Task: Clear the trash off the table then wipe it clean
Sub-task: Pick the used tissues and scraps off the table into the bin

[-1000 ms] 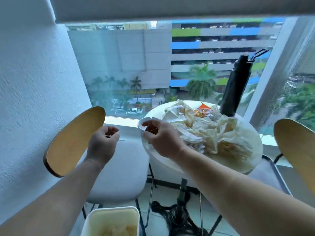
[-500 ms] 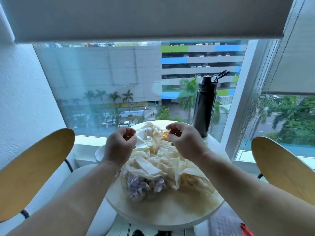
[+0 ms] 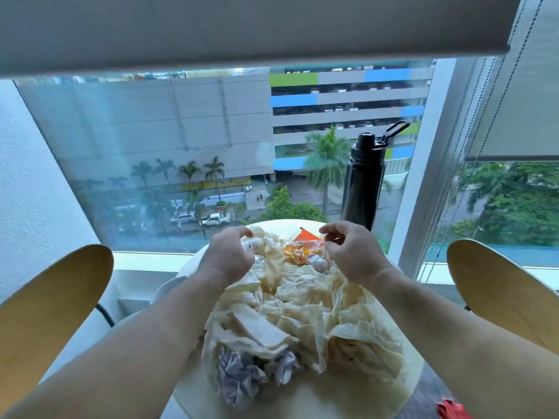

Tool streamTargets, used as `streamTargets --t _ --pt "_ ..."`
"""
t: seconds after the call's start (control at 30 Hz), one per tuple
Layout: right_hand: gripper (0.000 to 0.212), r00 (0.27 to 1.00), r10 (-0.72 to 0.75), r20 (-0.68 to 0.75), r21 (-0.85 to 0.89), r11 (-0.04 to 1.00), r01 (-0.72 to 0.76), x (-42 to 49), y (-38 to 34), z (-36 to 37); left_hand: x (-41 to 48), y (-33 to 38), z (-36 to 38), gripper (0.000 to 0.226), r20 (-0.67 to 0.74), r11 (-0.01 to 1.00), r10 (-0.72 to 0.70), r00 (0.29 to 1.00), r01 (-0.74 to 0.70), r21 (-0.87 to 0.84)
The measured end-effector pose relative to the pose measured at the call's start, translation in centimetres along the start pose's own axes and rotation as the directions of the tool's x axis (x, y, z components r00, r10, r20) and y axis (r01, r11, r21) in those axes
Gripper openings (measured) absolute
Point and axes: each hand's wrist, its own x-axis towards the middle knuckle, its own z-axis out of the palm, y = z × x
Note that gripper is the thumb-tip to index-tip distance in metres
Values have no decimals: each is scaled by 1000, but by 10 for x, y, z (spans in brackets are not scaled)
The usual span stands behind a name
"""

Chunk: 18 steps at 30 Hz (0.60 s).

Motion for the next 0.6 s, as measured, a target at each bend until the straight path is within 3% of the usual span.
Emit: streamTargets --t 0.13,0.23,0.37,0.5,0.53,0.6 --pt "25 1000 18 3 -49 999 -18 15 4 7 10 -9 17 79 137 994 -54 989 40 102" --pt "30 999 17 43 -178 984 -9 27 4 14 14 -9 25 101 116 986 -55 992 35 165" --pt "45 992 85 91 -328 943 -51 45 3 24 15 -5 29 79 87 980 15 996 -32 198" --pt "93 957 150 247 -454 891 -23 56 3 33 14 -6 28 60 75 982 -8 997 -7 188" --pt "97 945 169 279 -498 867 -8 57 1 33 13 -6 27 59 71 983 -12 997 -1 184" --pt "86 929 192 317 -568 823 24 60 0 34 11 -7 26 58 54 986 -6 998 -3 165"
